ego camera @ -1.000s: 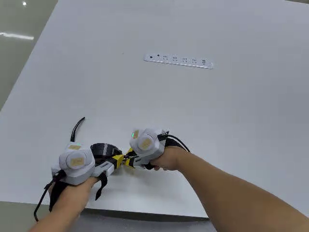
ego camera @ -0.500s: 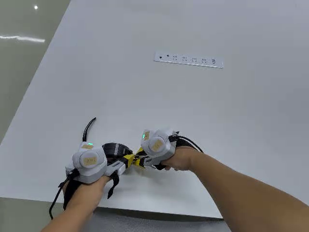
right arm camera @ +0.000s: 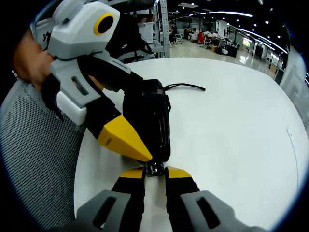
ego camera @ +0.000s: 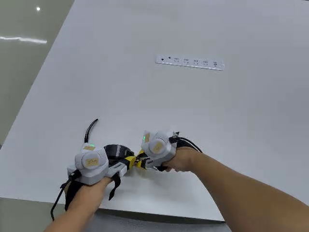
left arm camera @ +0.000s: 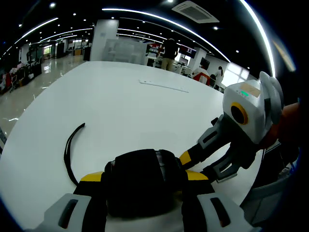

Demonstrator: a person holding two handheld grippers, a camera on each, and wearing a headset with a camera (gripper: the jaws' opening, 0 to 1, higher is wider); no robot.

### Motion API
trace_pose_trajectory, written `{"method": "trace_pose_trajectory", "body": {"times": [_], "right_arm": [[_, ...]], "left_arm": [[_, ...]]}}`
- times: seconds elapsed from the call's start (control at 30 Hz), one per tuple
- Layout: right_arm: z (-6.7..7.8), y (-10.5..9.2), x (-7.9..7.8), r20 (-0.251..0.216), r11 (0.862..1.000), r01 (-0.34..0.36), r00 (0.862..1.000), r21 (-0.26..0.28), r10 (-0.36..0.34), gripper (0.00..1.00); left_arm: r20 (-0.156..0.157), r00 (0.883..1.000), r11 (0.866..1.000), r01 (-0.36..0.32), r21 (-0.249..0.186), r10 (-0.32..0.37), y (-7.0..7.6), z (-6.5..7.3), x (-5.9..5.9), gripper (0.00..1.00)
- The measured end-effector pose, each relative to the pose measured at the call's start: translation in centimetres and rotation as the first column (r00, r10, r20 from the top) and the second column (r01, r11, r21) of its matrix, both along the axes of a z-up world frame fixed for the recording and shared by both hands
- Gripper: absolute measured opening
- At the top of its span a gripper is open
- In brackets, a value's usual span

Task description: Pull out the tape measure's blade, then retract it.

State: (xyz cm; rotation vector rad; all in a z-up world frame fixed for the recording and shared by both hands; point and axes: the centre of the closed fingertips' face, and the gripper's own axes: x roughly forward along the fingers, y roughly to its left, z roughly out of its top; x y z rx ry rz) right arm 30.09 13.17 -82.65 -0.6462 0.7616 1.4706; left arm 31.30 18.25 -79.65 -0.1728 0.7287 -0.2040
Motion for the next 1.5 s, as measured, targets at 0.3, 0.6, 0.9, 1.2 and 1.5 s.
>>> {"method": "trace_pose_trajectory", "body": {"times": [0.3, 0.6, 0.9, 1.2, 1.5], "right_arm": [[0.0, 0.4, 0.0, 0.0, 1.0, -0.011, 1.0, 0.002, 0.011, 0.14], [-0.3, 0.5, 0.0, 0.01, 1.0, 0.022, 1.0, 0.005, -0.022, 0.15], [-0.2, 0.2, 0.1, 0.076, 0.997, 0.071, 0.994, 0.036, -0.073, 0.16], [1.8, -3.2, 0.6, 0.079, 0.981, 0.18, 0.979, 0.07, -0.186, 0.31], [4.4, -8.9, 0.3, 0.091, 0.948, 0.286, 0.95, 0.137, -0.299, 0.5]], "left_arm": [[0.0, 1.0, 1.0, 0.0, 0.0, 0.0, 0.0, 0.0, 0.0, 0.59], [-0.002, 1.0, 1.0, 0.001, 0.002, -0.001, 0.0, 0.0, 0.0, 0.59], [-0.01, 1.0, 0.999, 0.022, -0.03, -0.022, 0.1, 0.0, 0.0, 0.6], [0.043, 0.988, 0.989, 0.146, 0.033, -0.148, 0.9, 1.7, 0.3, 0.84], [0.115, 0.933, 0.937, 0.328, 0.12, -0.341, 3.4, 4.5, 0.5, 1.0]]}}
